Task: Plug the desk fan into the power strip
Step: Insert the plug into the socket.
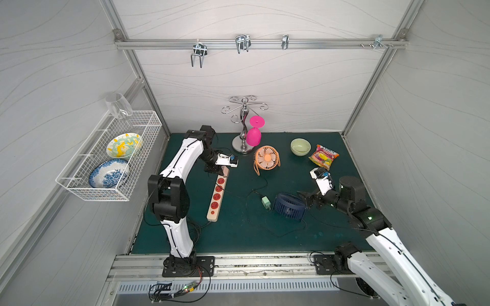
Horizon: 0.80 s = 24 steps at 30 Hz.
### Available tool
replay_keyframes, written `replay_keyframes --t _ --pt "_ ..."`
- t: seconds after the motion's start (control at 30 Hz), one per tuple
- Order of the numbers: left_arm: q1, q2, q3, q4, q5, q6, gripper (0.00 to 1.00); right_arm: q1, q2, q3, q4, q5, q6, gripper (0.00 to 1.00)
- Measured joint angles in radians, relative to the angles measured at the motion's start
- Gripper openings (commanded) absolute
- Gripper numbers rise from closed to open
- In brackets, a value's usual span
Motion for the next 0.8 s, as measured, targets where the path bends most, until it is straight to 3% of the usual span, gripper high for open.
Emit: replay_keyframes --t 0.8 --pt "0.003 0.099 0.015 0.000 -0.150 -0.003 0.00 0.000 -0.048 -0.045 0.011 0.140 -0.001 0.99"
